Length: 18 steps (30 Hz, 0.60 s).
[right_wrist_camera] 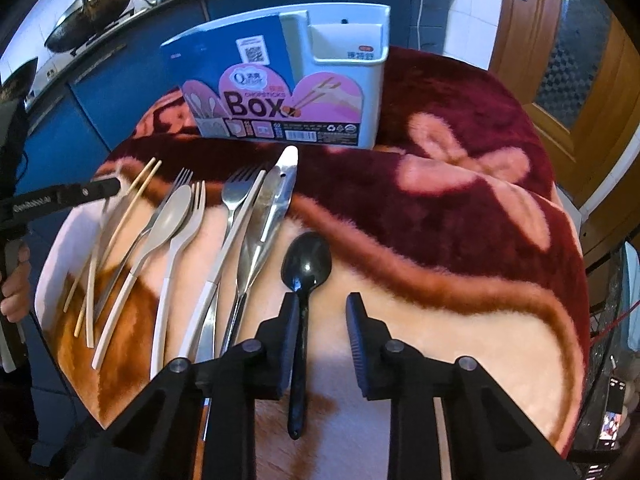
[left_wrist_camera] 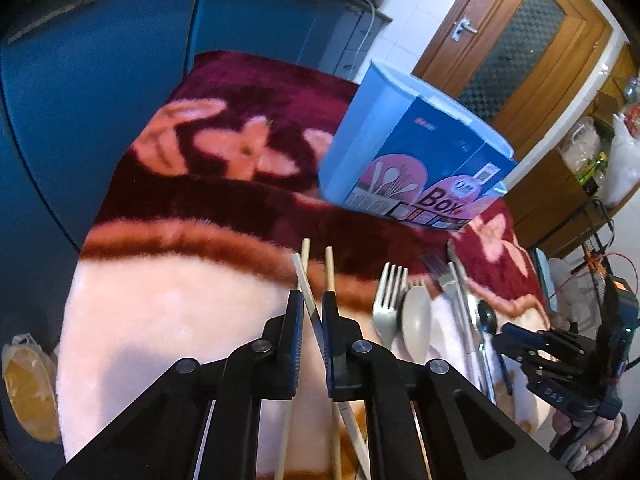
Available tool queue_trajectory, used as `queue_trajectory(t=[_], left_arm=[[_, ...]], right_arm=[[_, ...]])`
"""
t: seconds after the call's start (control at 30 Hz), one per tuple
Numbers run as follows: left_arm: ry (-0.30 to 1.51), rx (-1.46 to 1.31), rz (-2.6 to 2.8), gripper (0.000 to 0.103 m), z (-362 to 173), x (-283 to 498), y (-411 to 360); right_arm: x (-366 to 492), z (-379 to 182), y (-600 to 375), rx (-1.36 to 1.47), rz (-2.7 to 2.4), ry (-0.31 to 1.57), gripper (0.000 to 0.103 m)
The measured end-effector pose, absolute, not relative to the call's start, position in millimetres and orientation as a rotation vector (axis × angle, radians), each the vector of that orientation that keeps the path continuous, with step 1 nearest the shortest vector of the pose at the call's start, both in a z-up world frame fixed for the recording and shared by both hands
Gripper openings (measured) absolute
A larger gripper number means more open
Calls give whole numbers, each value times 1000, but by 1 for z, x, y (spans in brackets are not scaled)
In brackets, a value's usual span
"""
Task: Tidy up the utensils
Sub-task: 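Lift the chopstick toward the box with the left tool while the right tool grasps the black spoon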
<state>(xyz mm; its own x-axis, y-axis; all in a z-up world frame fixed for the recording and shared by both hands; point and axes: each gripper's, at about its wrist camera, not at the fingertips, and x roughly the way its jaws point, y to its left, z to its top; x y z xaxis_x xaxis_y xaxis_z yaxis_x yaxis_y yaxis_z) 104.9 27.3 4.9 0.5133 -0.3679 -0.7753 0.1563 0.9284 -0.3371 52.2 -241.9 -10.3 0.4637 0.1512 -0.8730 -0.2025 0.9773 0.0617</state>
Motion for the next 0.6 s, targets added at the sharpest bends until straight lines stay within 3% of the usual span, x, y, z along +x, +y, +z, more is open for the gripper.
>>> queue_trajectory(t=[0.2,0.33,0.6], left_arm=[[920,-235,-354,7,25,90,24],[864,-237,-379,5,41,79,20],[747,-218,-419,4,79,55,15]], right_arm=[[52,-8,-238,-60,219,1083,25],[53,-10,-238,-39,241,1096,7],[37,9,-244,10,245,989,1]])
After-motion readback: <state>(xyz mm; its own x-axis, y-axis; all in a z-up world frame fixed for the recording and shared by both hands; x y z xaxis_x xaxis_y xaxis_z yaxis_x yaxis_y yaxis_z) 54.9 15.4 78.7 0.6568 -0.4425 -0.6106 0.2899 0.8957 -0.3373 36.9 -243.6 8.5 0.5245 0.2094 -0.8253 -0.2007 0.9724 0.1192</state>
